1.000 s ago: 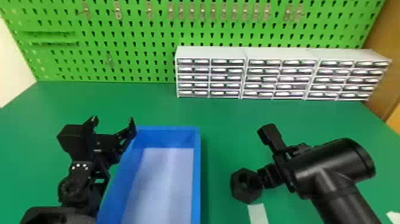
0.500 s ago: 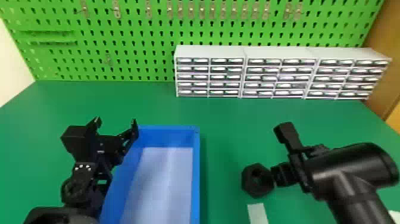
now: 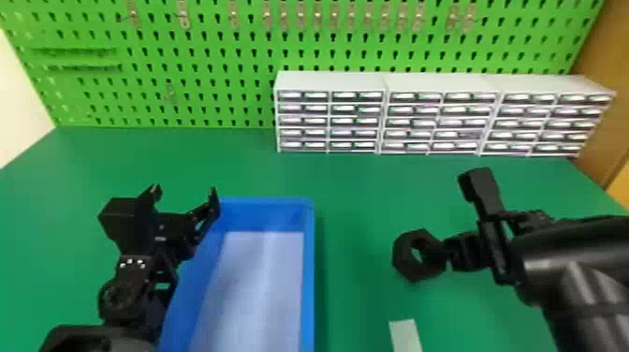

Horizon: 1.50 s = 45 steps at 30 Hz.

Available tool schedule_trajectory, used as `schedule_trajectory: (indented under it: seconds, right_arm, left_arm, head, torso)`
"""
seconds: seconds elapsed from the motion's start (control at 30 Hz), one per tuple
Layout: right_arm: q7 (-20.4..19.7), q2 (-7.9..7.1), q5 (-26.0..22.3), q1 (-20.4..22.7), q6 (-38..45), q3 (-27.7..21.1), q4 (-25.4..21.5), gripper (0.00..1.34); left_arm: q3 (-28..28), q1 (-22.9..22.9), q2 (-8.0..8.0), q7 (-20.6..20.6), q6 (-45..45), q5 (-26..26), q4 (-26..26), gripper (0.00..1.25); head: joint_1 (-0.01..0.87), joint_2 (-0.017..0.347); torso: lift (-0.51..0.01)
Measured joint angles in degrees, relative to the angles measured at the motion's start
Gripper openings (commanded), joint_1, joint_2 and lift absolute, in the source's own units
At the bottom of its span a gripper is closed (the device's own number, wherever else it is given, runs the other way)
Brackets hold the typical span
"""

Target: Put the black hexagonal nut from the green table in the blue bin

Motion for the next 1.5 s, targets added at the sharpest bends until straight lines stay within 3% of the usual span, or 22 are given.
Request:
schedule_trajectory:
  seconds: [0.43,0.9,1.17,1.5]
  right_arm:
    - [-0.6,0.84,-2.9,1.3,-5.0,-3.6,-7.6,0.45]
    - [-13.1,2.45,-16.7,2.6,-16.2,-10.2,-10.5,0.43]
    - [-20.4,2.92,-23.2,4.6,-22.9,-11.2,-11.6,0.43]
    - [-21.1,1.70,-29.9,5.8,-21.9,-7.3,-13.0,0.43]
  left_arm:
    - [-0.2,0.2,0.00,0.0,0.0,0.1,0.1,0.97]
    - [-0.8,0.2,0.00,0.0,0.0,0.1,0.4,0.97]
    - [-1.0,0.1,0.00,0.0,0.1,0.1,0.5,0.97]
    - [-1.3,0.1,0.00,0.0,0.1,0.1,0.7,0.97]
  head:
    - [0.657,0.057]
    - [0.657,0.057]
    - [0.657,0.057]
    - [0.657,0.057]
  torso:
    - [-0.095]
    - [-0.095]
    - [-0.095]
    - [-0.095]
